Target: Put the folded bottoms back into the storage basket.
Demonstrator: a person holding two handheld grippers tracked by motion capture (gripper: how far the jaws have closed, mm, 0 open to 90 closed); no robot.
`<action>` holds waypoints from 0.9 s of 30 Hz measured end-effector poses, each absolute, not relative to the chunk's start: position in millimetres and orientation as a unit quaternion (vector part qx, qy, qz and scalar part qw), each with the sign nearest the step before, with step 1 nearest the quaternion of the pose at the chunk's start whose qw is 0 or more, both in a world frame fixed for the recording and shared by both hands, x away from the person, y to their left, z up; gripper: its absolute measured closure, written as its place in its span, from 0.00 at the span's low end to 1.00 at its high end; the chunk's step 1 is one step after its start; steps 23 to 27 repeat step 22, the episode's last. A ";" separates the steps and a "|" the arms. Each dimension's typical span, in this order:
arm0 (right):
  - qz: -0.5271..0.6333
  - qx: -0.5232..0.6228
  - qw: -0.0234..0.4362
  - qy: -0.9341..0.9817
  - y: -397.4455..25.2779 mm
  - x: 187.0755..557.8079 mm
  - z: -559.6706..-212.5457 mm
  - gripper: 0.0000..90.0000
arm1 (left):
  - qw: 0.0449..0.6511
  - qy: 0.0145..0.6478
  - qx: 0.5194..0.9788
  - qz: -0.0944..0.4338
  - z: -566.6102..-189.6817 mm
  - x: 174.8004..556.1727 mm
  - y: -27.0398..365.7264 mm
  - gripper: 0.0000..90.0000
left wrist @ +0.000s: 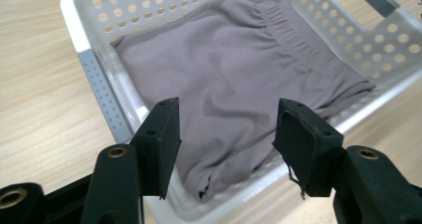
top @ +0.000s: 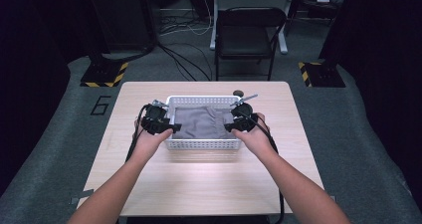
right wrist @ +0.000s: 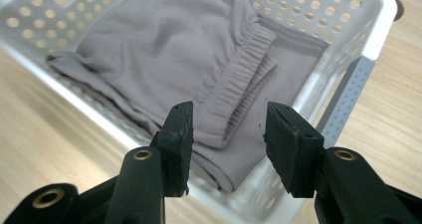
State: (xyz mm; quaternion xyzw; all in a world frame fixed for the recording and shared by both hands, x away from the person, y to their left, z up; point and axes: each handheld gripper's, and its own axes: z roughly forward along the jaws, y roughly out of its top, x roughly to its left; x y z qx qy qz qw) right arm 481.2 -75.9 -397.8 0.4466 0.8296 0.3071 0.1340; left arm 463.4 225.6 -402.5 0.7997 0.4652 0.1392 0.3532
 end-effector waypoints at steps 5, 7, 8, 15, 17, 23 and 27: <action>0.319 0.436 0.124 0.832 -76.7 467.4 -394.7 0.58 | 0.368 0.468 0.793 0.129 -404.7 449.0 229.0 0.47; 0.325 0.432 0.123 0.832 -77.4 460.2 -394.4 0.58 | 0.369 0.465 0.795 0.126 -405.5 443.0 232.8 0.47; 0.329 0.429 0.122 0.832 -77.8 456.6 -394.9 0.58 | 0.374 0.471 0.790 0.121 -406.6 439.2 233.7 0.47; 0.344 0.412 0.111 0.837 -80.1 431.7 -400.8 0.57 | 0.382 0.473 0.785 0.118 -415.3 418.8 245.7 0.47; 0.347 0.408 0.110 0.837 -80.7 424.8 -401.9 0.56 | 0.381 0.468 0.788 0.120 -417.9 412.5 249.2 0.46; 0.366 0.396 0.114 0.835 -85.1 406.3 -407.8 0.53 | 0.386 0.460 0.792 0.114 -428.4 398.8 256.3 0.40; 0.366 0.396 0.114 0.835 -85.1 406.3 -407.8 0.53 | 0.386 0.460 0.792 0.114 -428.4 398.8 256.3 0.40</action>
